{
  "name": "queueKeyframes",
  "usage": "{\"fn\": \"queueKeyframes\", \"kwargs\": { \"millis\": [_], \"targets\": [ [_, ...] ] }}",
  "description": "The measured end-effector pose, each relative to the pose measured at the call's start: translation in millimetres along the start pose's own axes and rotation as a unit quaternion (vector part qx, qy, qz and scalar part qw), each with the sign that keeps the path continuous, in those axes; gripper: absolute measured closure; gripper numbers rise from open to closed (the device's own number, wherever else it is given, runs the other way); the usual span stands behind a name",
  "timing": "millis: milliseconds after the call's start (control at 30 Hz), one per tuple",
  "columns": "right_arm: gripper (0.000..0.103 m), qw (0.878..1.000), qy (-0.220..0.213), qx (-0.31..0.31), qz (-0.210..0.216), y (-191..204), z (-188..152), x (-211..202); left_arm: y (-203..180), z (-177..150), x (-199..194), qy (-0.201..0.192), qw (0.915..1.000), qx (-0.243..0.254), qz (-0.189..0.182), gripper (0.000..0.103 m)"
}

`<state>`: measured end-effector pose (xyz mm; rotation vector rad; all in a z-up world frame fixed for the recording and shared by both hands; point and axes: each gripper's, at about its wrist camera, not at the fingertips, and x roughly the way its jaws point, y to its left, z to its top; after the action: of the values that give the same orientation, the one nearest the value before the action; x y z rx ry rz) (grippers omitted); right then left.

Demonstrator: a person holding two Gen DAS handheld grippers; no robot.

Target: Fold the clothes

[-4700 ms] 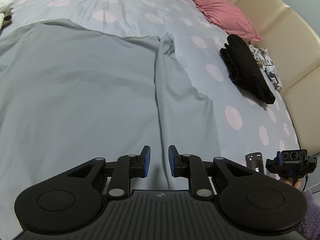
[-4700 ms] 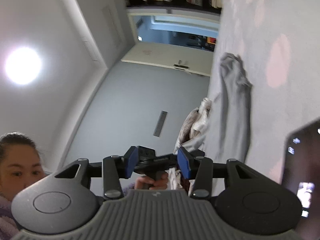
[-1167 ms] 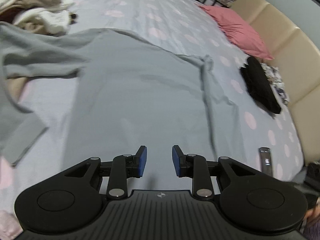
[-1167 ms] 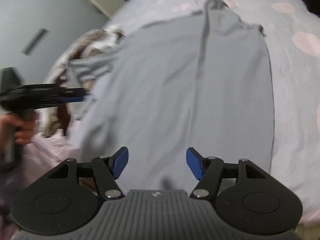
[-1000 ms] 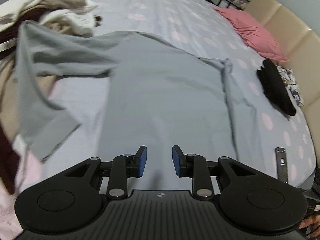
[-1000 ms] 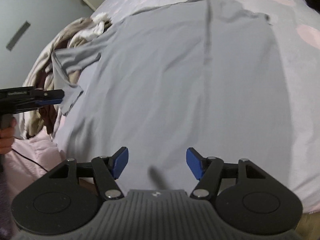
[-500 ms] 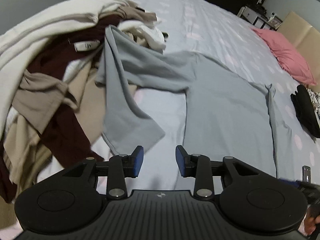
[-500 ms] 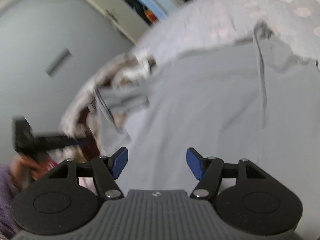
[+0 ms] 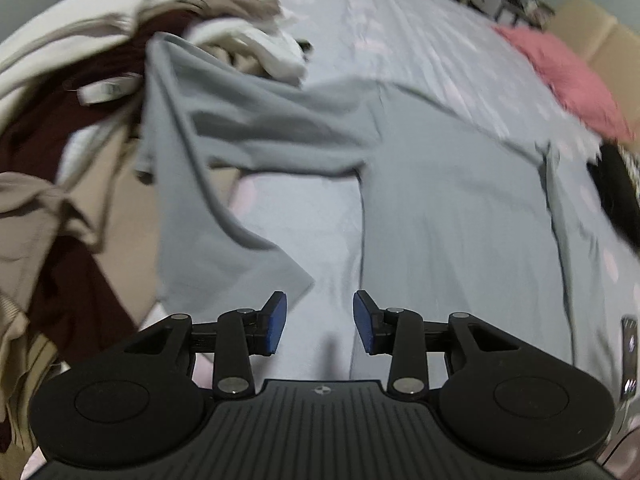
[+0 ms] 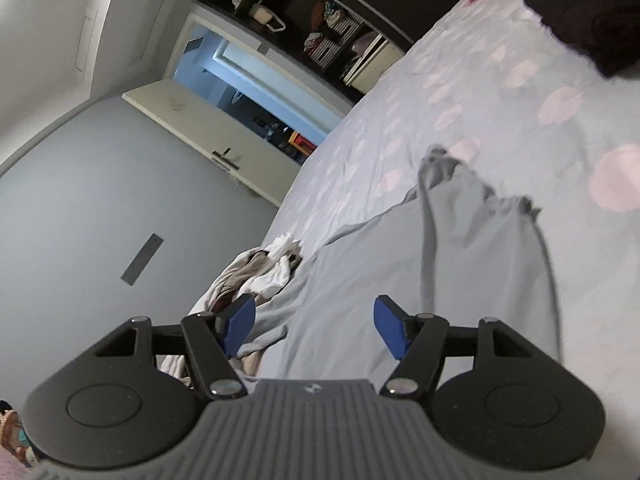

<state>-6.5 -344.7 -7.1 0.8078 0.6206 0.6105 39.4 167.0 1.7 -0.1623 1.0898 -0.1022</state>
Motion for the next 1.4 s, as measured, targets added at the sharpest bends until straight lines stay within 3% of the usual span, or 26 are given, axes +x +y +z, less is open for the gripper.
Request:
{"fn": "queueKeyframes", "kwargs": {
  "millis": [267,400,567,667,700,833,967,1167,1400],
  "targets": [
    [0.033,0.998,0.054,0.008,0.024,0,-15,36,-13,-8,23,0.026,0.9985,0.037,0.032,0.063],
    [0.033,0.997,0.064,0.009,0.033,1,-17,48,-15,-7,42,0.021,0.9941,0.065,0.084,0.064],
    [0.032,0.996,0.079,-0.004,0.043,9,-22,56,-16,-4,60,0.01,0.9898,0.088,0.111,0.064],
    [0.032,0.994,0.096,-0.022,0.048,17,-27,63,-8,1,61,0.001,0.991,0.065,0.117,0.087],
    [0.032,0.993,0.103,-0.028,0.048,20,-29,65,-4,2,59,-0.001,0.9914,0.056,0.118,0.099],
    [0.032,0.989,0.133,-0.052,0.047,33,-39,75,4,4,33,-0.033,0.9946,0.022,0.096,0.1],
    [0.032,0.983,0.169,-0.07,0.033,48,-49,88,-9,3,-13,-0.084,0.9936,0.032,0.069,0.101],
    [0.032,0.976,0.199,-0.092,0.011,67,-63,99,-42,-5,-72,-0.135,0.9884,0.069,0.011,0.101],
    [0.032,0.973,0.212,-0.085,0.034,84,-73,96,-100,-28,-110,-0.162,0.9736,0.146,-0.068,0.101]
  ]
}}
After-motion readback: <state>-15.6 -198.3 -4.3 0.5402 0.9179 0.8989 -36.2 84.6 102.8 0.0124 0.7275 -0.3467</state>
